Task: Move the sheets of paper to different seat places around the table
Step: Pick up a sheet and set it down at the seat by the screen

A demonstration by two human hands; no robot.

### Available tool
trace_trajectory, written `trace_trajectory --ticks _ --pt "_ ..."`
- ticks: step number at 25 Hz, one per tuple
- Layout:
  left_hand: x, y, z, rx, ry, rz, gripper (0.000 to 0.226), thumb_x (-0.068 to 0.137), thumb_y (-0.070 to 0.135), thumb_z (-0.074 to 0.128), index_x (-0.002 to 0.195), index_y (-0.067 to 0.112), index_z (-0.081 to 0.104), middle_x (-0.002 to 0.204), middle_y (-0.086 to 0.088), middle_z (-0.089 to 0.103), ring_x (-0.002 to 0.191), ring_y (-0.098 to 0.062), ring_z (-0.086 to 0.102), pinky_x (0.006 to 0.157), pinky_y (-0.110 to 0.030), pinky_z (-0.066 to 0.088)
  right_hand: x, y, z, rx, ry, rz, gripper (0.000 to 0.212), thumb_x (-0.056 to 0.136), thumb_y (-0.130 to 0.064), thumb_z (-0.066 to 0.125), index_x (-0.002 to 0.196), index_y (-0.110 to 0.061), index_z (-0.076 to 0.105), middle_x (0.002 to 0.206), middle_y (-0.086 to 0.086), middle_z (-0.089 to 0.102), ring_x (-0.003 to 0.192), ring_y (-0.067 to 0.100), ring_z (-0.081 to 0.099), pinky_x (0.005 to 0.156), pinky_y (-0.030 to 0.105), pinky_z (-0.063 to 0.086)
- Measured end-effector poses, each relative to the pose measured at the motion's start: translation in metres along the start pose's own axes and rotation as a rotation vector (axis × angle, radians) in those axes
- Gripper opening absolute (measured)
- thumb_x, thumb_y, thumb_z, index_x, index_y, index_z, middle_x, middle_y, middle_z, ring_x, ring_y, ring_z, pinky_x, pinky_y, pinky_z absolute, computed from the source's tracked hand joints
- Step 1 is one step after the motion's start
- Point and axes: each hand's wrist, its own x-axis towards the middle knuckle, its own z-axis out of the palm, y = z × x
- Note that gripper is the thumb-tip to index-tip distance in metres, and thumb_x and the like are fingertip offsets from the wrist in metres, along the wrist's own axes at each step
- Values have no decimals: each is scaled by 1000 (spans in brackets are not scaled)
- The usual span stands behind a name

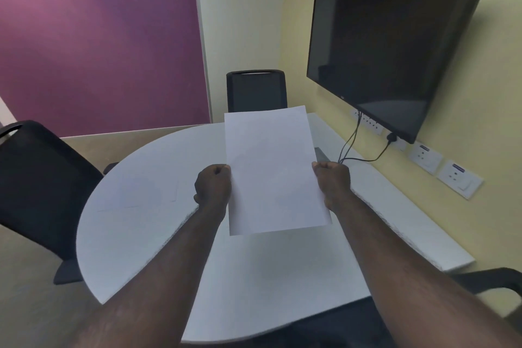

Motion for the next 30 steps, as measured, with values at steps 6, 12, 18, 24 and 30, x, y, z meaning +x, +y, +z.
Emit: trace_trajectory --ticks 6,12,18,24,30 --pt "-75 10 44 -6 53 9 24 82 26 53 62 15 57 64 9 55 66 -21 46 78 -42 41 10 5 -80 1 -32 30 20 85 -22 70 100 -8 71 108 15 71 104 31 66 94 49 54" --pt "-118 15 88 26 44 0 20 80 23 51 61 16 54 63 7 50 63 -21 42 76 -40 39 26 16 -141 22 -49 41 21 83 -21 71 98 -7 71 105 13 72 101 31 66 93 51 55" --pt "-131 20 135 42 21 5 21 83 25 51 63 18 56 64 7 52 66 -22 45 85 -42 43 57 27 -177 22 -23 46 34 87 -20 68 114 1 67 115 18 69 105 27 64 97 46 52" --pt "-120 19 176 47 23 -20 24 80 19 50 56 19 47 57 8 43 59 -19 38 74 -38 31 99 43 -184 2 -23 63 25 87 -19 68 106 -4 70 107 9 69 106 27 63 88 35 51" --pt "-90 9 213 84 66 -69 28 83 21 51 56 19 45 57 7 42 61 -20 39 76 -38 32 153 57 -164 -42 -71 79 28 88 -18 68 110 -2 69 112 11 69 102 24 61 89 34 49"
